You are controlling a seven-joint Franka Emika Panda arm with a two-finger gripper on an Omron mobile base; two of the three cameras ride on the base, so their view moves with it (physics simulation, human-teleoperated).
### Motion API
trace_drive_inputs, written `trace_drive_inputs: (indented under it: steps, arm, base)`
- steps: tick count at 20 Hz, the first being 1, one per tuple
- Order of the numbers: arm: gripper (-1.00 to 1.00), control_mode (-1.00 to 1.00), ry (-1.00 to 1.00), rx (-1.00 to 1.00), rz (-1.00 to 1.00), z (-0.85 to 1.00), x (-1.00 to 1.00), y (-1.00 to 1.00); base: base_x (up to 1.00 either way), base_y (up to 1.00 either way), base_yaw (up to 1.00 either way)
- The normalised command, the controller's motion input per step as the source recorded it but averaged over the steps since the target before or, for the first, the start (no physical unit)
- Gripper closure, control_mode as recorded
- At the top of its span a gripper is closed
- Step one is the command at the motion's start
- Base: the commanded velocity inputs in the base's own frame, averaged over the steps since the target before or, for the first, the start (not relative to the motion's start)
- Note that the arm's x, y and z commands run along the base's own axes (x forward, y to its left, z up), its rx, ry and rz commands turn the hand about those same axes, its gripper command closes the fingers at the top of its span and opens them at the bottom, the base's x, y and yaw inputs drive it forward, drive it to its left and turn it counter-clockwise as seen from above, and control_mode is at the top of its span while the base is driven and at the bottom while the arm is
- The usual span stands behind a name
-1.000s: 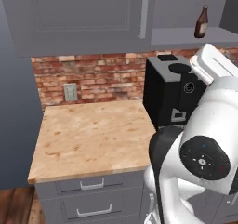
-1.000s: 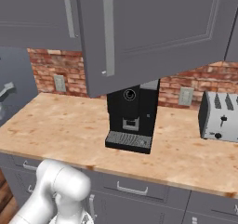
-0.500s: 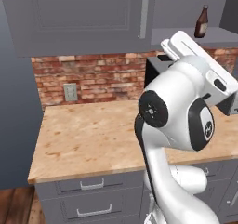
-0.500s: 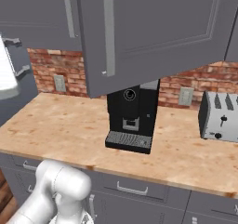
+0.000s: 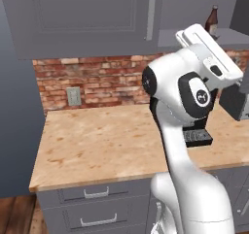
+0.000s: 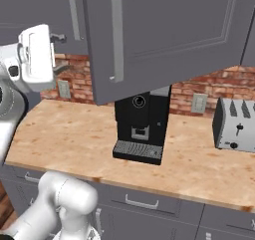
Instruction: Move the ketchup and ketchup from the cabinet to the dining counter.
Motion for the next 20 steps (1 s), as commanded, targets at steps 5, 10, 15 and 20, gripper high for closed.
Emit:
trace_drive_inputs:
  steps: [5, 10, 15, 20]
  arm:
    - [-1.0, -1.0, 0.03, 0.0, -0.22, 0.0, 0.58, -0.53]
    - [-1.0, -1.0, 0.04, 0.0, -0.21, 0.0, 0.28, -0.58]
    - [-1.0, -1.0, 0.0, 0.0, -0.24, -0.02, -0.32, -0.79]
    - [-1.0, -1.0, 0.0, 0.01, -0.27, -0.06, -0.84, -1.0]
  base:
    - [0.0, 0.0, 0.0]
    - [0.0, 0.0, 0.0]
    - [0.0, 0.0, 0.0]
    - [0.0, 0.0, 0.0]
